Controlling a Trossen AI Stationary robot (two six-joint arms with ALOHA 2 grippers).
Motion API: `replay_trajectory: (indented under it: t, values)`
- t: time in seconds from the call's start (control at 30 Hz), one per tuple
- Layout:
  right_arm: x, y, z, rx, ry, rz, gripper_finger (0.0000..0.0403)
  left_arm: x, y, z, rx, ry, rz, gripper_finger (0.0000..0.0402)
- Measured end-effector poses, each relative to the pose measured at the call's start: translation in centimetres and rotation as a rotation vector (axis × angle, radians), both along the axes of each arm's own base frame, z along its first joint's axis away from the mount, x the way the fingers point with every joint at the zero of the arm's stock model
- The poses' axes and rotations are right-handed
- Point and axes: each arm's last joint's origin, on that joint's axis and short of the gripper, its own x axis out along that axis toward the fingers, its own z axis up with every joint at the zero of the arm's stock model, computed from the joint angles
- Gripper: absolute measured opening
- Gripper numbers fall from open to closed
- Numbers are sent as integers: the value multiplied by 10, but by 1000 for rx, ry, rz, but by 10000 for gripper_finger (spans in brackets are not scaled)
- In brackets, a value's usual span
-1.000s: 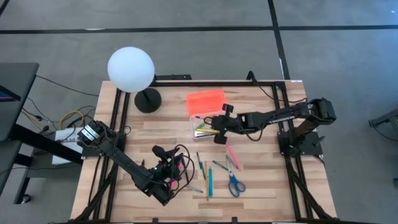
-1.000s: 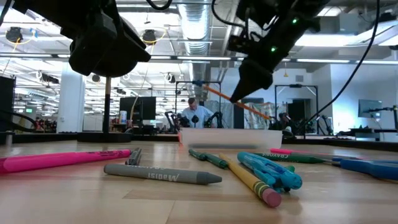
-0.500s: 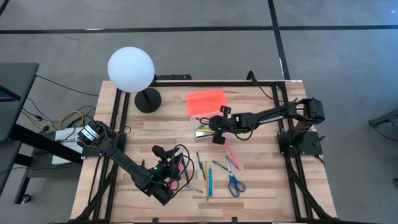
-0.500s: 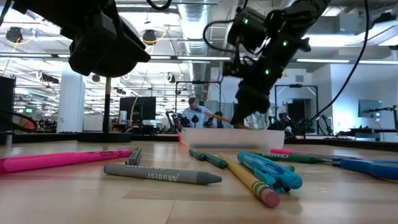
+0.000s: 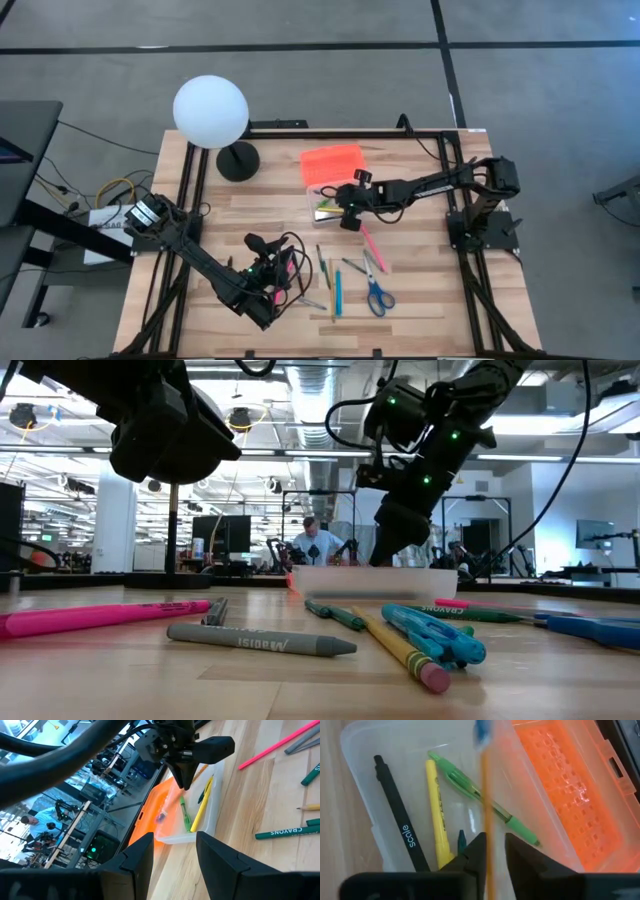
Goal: Pick & place school supplies into a supply box
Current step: Put the orange pencil into the orange supply box, then put the black pen into the orange supply box
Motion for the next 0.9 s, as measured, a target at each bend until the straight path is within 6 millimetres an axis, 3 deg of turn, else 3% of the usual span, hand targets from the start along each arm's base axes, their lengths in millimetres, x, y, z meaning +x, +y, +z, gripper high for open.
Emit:
replay_trajectory:
  t: [0.27,0.47,0.73,0.9]
  values:
    - [3,0,2,2,-50,-14,141,0,0,-1,-22,5,2,143]
    - [-3,12,18,-51,-64,13,166,-5,3,-3,-113,46,29,143]
    - [-47,37,55,-65,-219,98,159,-18,6,-5,-242,52,123,143]
    - [-82,52,60,-48,-383,163,151,-26,7,-6,-367,81,217,143]
